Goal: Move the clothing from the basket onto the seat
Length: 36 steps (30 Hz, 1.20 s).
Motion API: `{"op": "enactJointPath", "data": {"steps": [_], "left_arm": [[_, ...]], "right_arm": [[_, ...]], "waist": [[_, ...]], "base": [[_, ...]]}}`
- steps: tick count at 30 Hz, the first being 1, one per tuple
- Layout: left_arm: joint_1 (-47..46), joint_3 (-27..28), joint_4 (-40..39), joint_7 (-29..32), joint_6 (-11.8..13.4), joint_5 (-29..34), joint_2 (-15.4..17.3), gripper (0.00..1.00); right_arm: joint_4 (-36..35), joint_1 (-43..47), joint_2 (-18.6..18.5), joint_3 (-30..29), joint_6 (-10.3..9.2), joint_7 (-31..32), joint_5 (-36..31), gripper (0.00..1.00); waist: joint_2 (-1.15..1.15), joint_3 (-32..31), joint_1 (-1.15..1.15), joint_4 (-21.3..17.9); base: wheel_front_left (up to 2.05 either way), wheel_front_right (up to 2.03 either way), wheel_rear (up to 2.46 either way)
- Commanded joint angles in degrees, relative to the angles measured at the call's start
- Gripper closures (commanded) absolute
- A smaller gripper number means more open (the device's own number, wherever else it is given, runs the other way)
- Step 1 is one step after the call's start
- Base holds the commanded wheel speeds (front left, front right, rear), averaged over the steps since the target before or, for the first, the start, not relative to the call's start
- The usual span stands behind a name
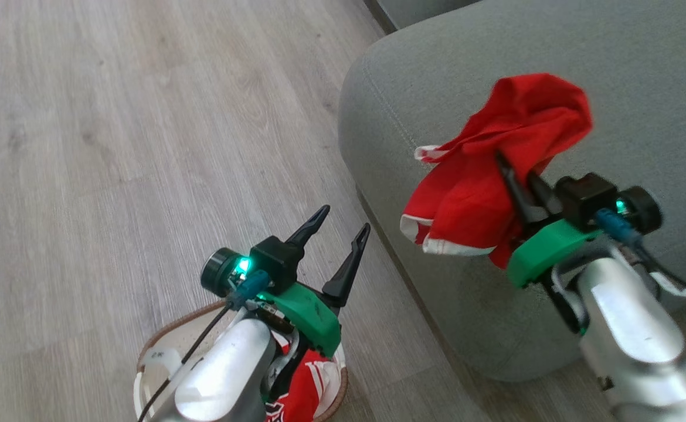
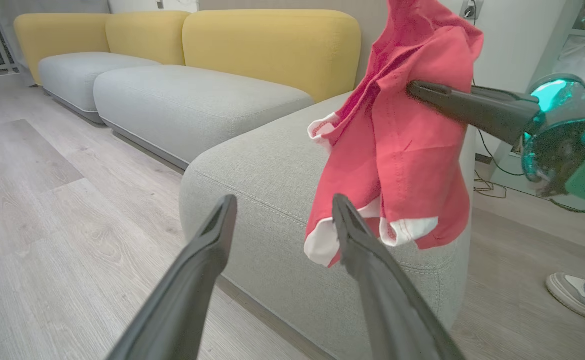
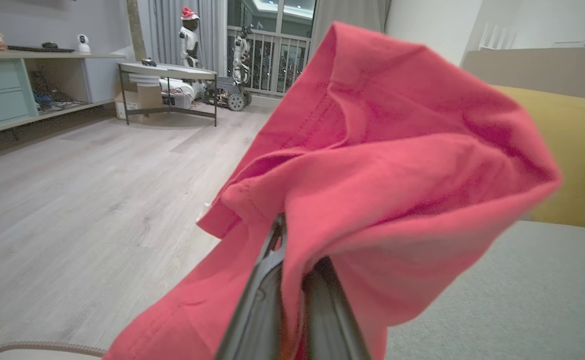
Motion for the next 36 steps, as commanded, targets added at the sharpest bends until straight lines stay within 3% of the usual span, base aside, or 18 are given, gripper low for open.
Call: {"op": "enactJointPath", "data": {"steps": [1,7,16,28,36], "left_arm": [[-1.73,2.16,-2.01,-0.70,-0.53,0.57,0.20,0.00],[-3.08,3.05,-3.77,-0.71,-0.87,2.08,0.17,0.00],[-7.47,3.90,-7.88,-0.71,-1.24,5.47,1.93,0.00],[-13.67,2.87,-13.52,-0.68,-1.42,9.18,3.79,0.00],[-15.08,2.05,-15.46,-0.55,-0.93,10.60,4.46,0.00]], "right_arm": [[-2.16,-2.49,-0.99,-0.21,-0.01,-0.37,0.33,1.00],[-0.69,-8.44,-4.39,-3.29,-0.01,-0.36,1.48,1.00],[3.63,-23.56,-10.99,-7.10,-0.01,0.78,4.73,1.00],[16.17,-41.14,-20.65,-13.44,-0.01,3.72,7.02,1.00],[28.36,-46.56,-20.31,-19.99,-0.01,1.88,4.48,1.00]], "waist": [[0.00,0.90,0.00,0.35],[0.00,5.67,0.00,2.79],[0.00,17.70,0.00,7.91],[0.00,31.86,0.00,14.94],[0.00,36.38,0.00,16.72]], "base": [[0.00,0.00,0.00],[0.00,0.00,0.00],[0.00,0.00,0.00],[0.00,0.00,0.00],[0.00,0.00,0.00]]}}
